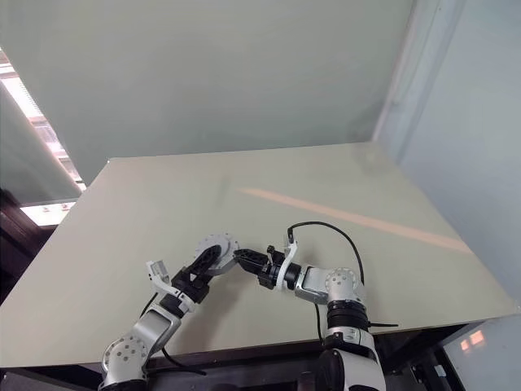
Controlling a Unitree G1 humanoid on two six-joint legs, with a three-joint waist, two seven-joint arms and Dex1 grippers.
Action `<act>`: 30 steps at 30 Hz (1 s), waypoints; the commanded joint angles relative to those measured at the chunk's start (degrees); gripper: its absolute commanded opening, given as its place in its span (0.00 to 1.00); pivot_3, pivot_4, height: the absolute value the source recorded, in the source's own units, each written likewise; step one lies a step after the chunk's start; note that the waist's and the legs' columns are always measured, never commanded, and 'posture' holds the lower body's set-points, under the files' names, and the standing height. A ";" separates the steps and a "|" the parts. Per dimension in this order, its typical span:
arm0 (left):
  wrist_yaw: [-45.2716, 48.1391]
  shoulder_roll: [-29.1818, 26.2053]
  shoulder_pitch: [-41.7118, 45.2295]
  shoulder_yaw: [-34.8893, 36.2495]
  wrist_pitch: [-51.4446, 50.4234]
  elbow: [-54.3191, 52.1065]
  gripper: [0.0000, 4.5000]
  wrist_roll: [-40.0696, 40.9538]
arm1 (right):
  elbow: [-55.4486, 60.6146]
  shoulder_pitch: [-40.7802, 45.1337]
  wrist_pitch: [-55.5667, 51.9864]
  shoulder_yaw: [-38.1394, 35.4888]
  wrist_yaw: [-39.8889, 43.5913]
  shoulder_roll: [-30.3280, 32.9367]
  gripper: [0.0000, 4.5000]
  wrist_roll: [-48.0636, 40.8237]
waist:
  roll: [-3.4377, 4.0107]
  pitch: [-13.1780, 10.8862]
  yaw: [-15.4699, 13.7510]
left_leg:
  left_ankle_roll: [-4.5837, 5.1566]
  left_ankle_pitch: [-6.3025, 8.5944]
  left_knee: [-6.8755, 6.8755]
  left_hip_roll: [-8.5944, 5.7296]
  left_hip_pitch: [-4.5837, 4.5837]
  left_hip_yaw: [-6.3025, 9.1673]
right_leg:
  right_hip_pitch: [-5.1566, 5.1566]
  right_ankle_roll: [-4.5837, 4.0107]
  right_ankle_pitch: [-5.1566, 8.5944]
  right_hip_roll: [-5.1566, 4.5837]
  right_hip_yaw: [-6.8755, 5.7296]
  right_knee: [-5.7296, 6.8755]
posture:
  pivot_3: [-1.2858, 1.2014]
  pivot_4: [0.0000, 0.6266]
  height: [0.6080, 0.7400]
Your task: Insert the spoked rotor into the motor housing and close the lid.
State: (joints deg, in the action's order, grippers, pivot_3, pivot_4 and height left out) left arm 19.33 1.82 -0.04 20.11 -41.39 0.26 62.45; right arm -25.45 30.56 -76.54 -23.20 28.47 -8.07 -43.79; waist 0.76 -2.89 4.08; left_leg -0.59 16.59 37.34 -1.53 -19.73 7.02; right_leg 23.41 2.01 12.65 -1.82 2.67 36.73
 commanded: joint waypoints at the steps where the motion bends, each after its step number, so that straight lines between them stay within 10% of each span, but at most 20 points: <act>1: 0.43 0.57 1.18 0.07 1.39 0.09 0.96 0.11 | 3.59 0.75 -0.46 0.26 1.03 -0.62 0.27 -3.65 | 0.00 0.00 0.00 | 0.00 0.00 0.01 0.00 0.00 0.00 | 0.00 0.00 0.00 0.00 0.00 0.00 | 0.52 0.00 1.00; 8: 0.42 1.38 0.94 0.22 2.62 0.76 0.53 0.01 | 3.66 0.52 -0.76 0.61 0.51 -0.43 0.27 -3.66 | -0.01 0.00 0.00 | 0.00 0.00 0.01 0.00 -0.04 0.00 | 0.01 0.00 0.00 0.00 0.00 -0.01 | 0.52 0.00 1.00; 20: 1.66 2.34 1.81 0.80 5.05 2.14 0.49 0.74 | 5.61 -0.82 3.12 3.02 2.27 -0.05 0.27 -3.02 | -0.01 0.00 0.00 | 0.01 0.00 0.05 -0.01 -0.04 0.00 | 0.00 0.00 0.00 0.00 0.00 0.00 | 0.52 0.00 1.00; 30: 1.84 3.73 2.31 2.31 7.78 2.56 0.45 2.48 | 7.21 -2.01 4.40 3.38 2.91 0.57 1.00 -4.52 | -0.01 0.00 0.00 | 0.01 0.00 0.08 0.00 -0.05 0.01 | 0.00 0.00 0.00 0.00 -0.01 0.01 | 0.52 0.00 1.00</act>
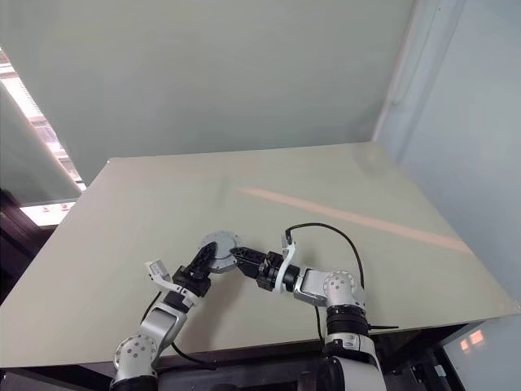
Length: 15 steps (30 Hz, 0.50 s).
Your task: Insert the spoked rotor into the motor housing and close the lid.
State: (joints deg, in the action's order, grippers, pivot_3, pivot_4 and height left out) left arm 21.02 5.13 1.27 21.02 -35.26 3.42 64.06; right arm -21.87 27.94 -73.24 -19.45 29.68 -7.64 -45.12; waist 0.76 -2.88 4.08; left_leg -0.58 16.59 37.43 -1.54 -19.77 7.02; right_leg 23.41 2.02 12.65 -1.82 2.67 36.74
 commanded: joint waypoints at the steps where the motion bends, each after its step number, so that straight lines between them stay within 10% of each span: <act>1: 0.22 0.48 0.98 1.46 1.94 -0.61 0.45 0.85 | 3.73 0.51 1.61 -0.46 1.39 0.10 1.00 -3.14 | 0.00 0.00 0.00 | 0.00 0.00 0.00 0.00 0.00 0.00 | 0.00 0.00 0.00 0.00 0.00 0.00 | 0.52 0.00 1.00; 15: -3.59 -3.11 6.17 7.77 21.76 2.80 0.44 -9.87 | 12.54 -8.31 44.34 23.05 9.71 8.10 1.00 22.07 | -0.09 0.00 -0.04 | -0.04 -0.01 0.02 0.01 0.01 0.00 | -0.01 0.01 0.00 0.01 0.00 -0.01 | 0.52 0.00 1.00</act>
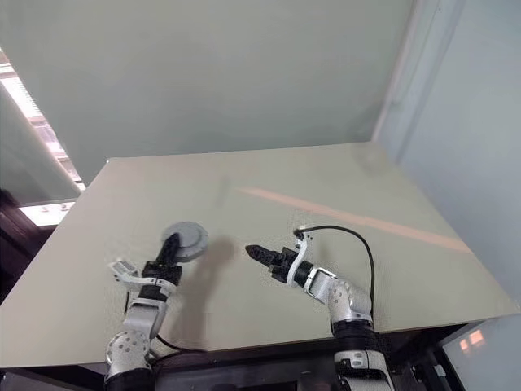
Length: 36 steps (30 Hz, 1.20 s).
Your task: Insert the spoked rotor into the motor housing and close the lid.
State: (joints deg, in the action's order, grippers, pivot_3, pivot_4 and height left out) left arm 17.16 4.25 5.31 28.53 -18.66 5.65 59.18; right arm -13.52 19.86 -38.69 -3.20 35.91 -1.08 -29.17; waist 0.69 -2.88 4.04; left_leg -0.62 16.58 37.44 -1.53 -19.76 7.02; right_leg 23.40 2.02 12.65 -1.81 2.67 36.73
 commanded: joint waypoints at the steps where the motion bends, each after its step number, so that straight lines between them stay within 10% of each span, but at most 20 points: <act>1: 0.44 -2.93 2.16 0.01 6.37 1.13 0.44 -6.64 | 4.58 -0.74 12.34 8.70 4.15 2.35 1.00 7.90 | -0.05 0.00 0.02 | -0.01 -0.01 0.00 0.00 0.01 -0.01 | 0.00 0.00 0.00 0.00 0.00 0.00 | 0.52 0.00 1.00; 12: 1.43 -8.60 2.95 -1.78 13.28 5.34 0.44 -18.46 | 5.35 -2.85 30.33 19.43 8.55 6.91 1.00 17.95 | -0.66 -0.01 -1.02 | -0.03 0.00 0.23 -0.02 -0.01 0.04 | -0.06 0.00 -0.01 -0.02 -0.02 0.04 | 0.52 0.00 1.00; 36: -2.79 -12.33 4.01 -4.38 18.73 16.57 0.44 -32.41 | 6.08 -4.06 32.11 22.01 7.42 8.02 1.00 20.91 | -0.82 0.06 -1.23 | 0.00 0.00 0.41 0.00 0.16 0.06 | -0.24 -0.04 -0.10 -0.01 -0.06 0.20 | 0.52 0.00 1.00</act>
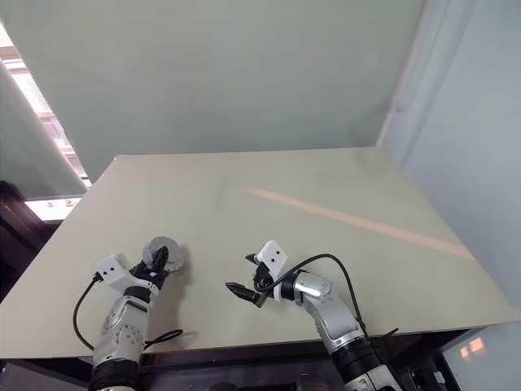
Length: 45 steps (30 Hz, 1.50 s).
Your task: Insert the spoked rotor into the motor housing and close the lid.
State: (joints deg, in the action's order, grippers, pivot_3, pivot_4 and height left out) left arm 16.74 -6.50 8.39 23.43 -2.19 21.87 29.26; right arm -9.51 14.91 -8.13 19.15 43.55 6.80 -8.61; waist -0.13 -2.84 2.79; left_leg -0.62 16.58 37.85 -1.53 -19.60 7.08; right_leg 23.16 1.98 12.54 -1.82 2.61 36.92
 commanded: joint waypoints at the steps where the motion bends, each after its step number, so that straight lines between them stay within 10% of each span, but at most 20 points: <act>1: -3.11 -1.86 0.91 0.84 2.78 0.76 0.44 -3.14 | 1.95 0.96 1.67 -0.26 -0.21 0.22 1.00 0.55 | -0.01 0.02 0.03 | -0.01 -0.01 0.00 0.01 0.02 0.00 | -0.01 -0.01 -0.01 0.00 0.00 0.01 | 0.52 0.00 1.00; 6: -5.26 -2.33 0.52 1.81 4.12 1.10 0.44 -3.92 | 1.54 1.17 1.85 -0.28 -0.15 0.21 1.00 0.73 | -0.03 0.04 0.12 | -0.07 -0.04 0.00 0.17 0.12 -0.05 | -0.01 -0.13 -0.11 0.17 0.01 0.08 | 0.52 0.00 1.00; 14: -7.02 -2.43 0.02 1.70 4.16 0.39 0.99 -4.61 | 0.23 1.90 2.41 -0.41 -0.08 0.04 1.00 0.77 | -0.04 0.05 -0.40 | -0.10 -0.06 0.01 0.31 0.06 0.00 | 0.04 -0.24 -0.17 0.38 -0.01 0.06 | 0.52 0.00 1.00; 27: -9.52 -5.02 -2.37 0.50 10.47 -4.59 0.99 -11.80 | -0.84 2.02 3.29 -1.03 -0.53 0.06 1.00 0.71 | -0.06 0.05 -0.46 | -0.12 -0.07 0.04 0.20 0.06 -0.05 | 0.01 -0.18 -0.20 0.23 0.02 0.04 | 0.52 0.00 1.00; 45: 12.02 -8.63 -11.32 -15.55 3.51 -29.58 0.99 -7.86 | 9.55 -8.90 -1.23 -13.81 -10.64 2.00 1.00 -4.26 | 0.04 0.03 -0.33 | -0.10 -0.07 0.03 0.20 0.04 -0.15 | 0.02 -0.19 -0.19 0.22 0.07 0.04 | 0.52 0.00 1.00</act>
State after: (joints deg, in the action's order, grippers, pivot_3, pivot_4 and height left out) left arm 28.24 -14.86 -3.58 8.00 1.46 -5.66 20.96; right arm -3.77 5.83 -9.24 6.47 33.57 8.75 -11.37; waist -0.09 -2.80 2.47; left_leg -0.72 16.52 37.88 -1.33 -19.56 6.93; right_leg 23.17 1.80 12.36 -1.60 2.68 36.96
